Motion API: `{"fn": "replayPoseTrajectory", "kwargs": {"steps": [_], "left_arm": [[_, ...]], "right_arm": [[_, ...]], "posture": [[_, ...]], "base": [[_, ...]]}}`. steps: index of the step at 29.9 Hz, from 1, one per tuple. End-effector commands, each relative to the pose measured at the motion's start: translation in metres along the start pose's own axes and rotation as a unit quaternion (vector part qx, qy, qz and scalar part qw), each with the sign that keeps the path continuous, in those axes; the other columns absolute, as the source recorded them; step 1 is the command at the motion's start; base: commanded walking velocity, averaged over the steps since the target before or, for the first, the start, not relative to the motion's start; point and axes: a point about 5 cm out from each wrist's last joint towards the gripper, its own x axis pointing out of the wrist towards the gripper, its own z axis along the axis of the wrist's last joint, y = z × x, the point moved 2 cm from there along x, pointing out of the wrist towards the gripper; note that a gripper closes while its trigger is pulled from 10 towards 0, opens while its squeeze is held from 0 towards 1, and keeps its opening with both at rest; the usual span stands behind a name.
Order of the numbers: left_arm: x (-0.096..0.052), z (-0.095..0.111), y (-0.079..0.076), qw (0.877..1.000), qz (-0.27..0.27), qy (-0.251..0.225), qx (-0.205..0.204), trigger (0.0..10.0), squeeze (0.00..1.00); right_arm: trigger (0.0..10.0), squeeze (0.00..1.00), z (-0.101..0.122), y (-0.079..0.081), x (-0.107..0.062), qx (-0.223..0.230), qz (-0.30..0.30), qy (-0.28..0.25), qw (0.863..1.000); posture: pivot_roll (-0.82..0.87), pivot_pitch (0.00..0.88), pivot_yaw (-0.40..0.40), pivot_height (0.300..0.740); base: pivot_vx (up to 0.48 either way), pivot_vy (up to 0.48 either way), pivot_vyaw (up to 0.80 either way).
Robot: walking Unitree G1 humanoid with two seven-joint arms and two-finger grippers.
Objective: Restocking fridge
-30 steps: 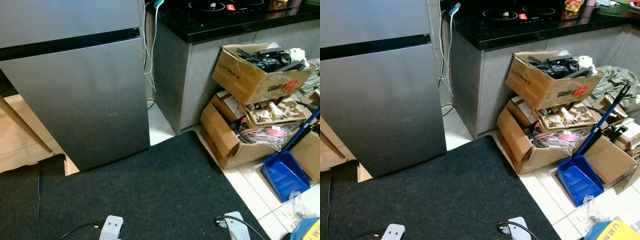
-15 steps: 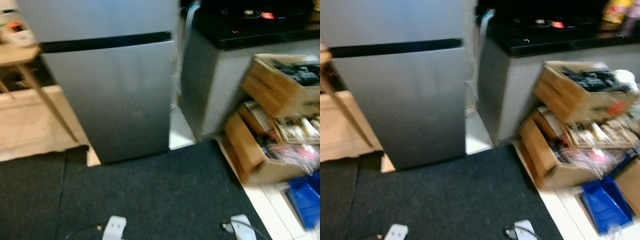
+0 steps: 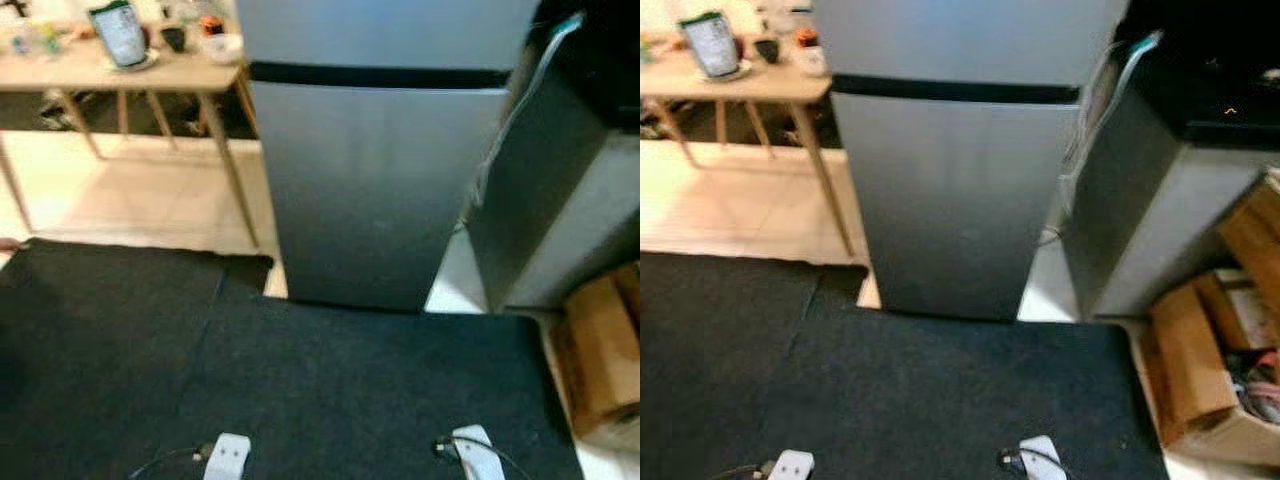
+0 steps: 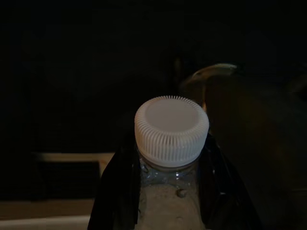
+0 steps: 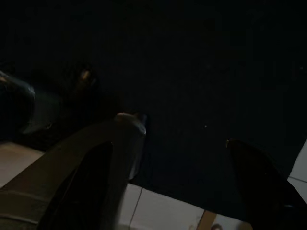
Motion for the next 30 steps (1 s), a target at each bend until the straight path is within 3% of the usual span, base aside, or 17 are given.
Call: {"fn": "replayPoseTrajectory", "kwargs": {"steps": [1,7,14,20,30], "left_arm": [[0.0,-0.0121,-0.0075,1.0,-0.01,0.021,-0.002,10.0,0.0],[0.0004,-0.0094,-0.0072,1.0,-0.008,0.017,0.005,10.0,0.0],[0.0001,-0.0098,-0.0062,1.0,-0.011,0.02,0.009,10.0,0.0],[-0.0001,-0.0108,-0.0054,1.0,-0.009,0.024,0.01,10.0,0.0],[0.0004,-0.0102,-0.0059,1.0,-0.001,0.023,0.011,10.0,0.0]], "right_arm": [[10.0,0.0,-0.0015,0.0019,0.0001,-0.001,0.0,0.003,1.0],[10.0,0.0,-0.0013,0.0013,0.0,0.0,0.0,0.002,1.0],[10.0,0.0,-0.0014,-0.0003,-0.0001,0.002,-0.007,0.002,1.0],[10.0,0.0,-0.0011,-0.0016,-0.0002,0.003,-0.009,0.002,1.0],[10.0,0.0,-0.0015,-0.0014,-0.0002,0.004,-0.01,0.003,1.0]], "posture": [[-0.09,0.123,-0.025,0.74],[-0.09,0.121,-0.027,0.74],[-0.09,0.121,-0.027,0.74],[-0.09,0.11,-0.026,0.74],[-0.09,0.11,-0.023,0.74]], "base": [[0.0,0.0,0.79],[0.0,0.0,0.79],[0.0,0.0,0.0],[0.0,-0.463,0.0],[0.0,0.0,0.0]]}}
